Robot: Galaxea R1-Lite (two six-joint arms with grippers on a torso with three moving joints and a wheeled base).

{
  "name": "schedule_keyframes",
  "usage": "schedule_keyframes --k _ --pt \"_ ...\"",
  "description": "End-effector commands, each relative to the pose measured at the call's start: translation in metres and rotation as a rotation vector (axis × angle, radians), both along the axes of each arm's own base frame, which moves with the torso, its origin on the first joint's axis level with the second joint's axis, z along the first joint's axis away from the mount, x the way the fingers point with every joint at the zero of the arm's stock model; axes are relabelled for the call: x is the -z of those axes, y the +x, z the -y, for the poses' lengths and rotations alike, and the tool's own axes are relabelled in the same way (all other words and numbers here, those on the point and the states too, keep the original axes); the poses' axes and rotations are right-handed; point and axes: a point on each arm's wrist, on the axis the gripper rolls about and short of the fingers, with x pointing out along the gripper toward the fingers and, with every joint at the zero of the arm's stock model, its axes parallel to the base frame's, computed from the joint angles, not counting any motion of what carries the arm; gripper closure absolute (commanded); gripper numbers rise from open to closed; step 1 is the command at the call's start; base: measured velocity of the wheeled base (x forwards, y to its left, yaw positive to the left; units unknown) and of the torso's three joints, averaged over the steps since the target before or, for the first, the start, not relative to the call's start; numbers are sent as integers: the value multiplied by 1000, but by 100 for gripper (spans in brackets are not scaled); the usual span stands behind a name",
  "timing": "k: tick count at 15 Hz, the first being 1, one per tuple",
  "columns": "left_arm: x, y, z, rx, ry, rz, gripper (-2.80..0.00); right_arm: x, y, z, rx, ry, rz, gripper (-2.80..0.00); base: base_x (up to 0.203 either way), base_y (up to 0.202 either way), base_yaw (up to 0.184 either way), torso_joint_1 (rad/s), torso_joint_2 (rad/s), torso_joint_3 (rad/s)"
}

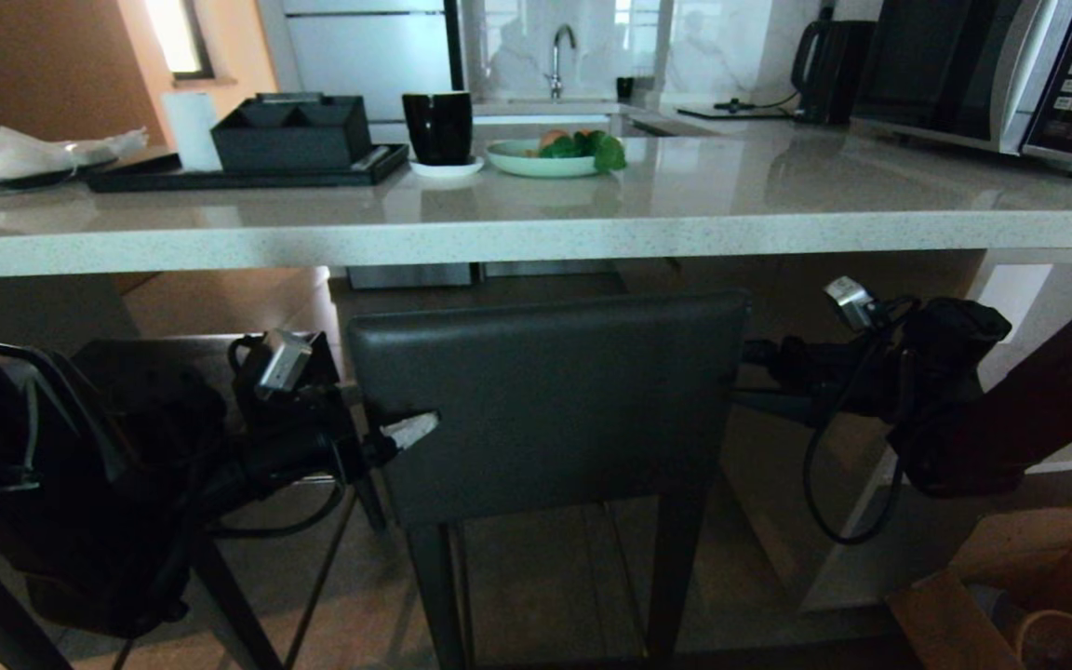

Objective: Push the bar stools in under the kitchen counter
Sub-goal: Pull the gray chair out from under the dining table

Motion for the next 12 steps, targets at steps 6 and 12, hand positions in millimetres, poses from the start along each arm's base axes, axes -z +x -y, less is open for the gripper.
schedule_keyframes --k 6,12 --pt "-1 7 21 63 -14 19 -280 12 19 -18 -37 10 -26 -280 0 0 0 0 0 0" --pt "2 27 23 57 -33 31 -280 2 -11 -33 -82 9 -25 -280 0 0 0 0 0 0"
